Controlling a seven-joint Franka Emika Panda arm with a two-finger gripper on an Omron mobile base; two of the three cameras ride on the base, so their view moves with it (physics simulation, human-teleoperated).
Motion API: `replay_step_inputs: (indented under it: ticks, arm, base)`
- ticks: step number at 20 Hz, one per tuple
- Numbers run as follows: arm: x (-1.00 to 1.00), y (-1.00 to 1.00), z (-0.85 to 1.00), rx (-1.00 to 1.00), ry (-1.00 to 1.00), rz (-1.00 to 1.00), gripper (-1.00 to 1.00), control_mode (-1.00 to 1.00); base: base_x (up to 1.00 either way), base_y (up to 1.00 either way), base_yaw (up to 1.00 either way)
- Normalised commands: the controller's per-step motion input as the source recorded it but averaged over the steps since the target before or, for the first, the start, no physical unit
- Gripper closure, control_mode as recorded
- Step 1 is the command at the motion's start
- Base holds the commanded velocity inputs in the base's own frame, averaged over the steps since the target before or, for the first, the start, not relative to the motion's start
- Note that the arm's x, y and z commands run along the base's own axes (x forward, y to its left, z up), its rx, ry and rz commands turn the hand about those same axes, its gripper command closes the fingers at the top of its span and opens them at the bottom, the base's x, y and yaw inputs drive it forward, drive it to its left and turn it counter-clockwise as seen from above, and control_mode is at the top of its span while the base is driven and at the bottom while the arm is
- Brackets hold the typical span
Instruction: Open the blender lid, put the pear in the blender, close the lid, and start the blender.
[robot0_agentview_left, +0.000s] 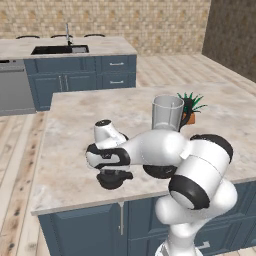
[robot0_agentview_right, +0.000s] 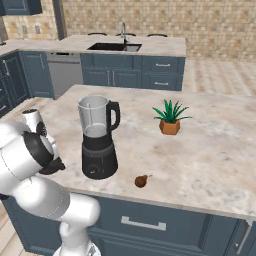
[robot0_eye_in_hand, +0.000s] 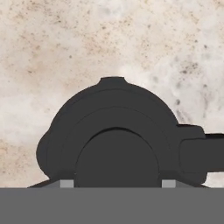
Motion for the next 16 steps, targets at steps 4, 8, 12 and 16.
replay_step_inputs:
  ticks: [4,8,12,16]
  arm:
    - [0.00,-0.01,0.02,0.00,0.00,-0.01,-1.00,-1.00]
    - [-0.09,-0.06,0.30,0.00,-0.01,0.00,-1.00,-1.00]
    - [-0.23,-0.15,0.65,0.01,-0.11,0.00,-1.00,-1.00]
    - [-0.43,-0.32,0.74,0.03,-0.16,0.00,-1.00,-1.00]
  base:
    - [0.00,0.00,0.00]
    - [0.00,0.00,0.00]
    - [0.00,0.00,0.00]
    - [0.00,0.00,0.00]
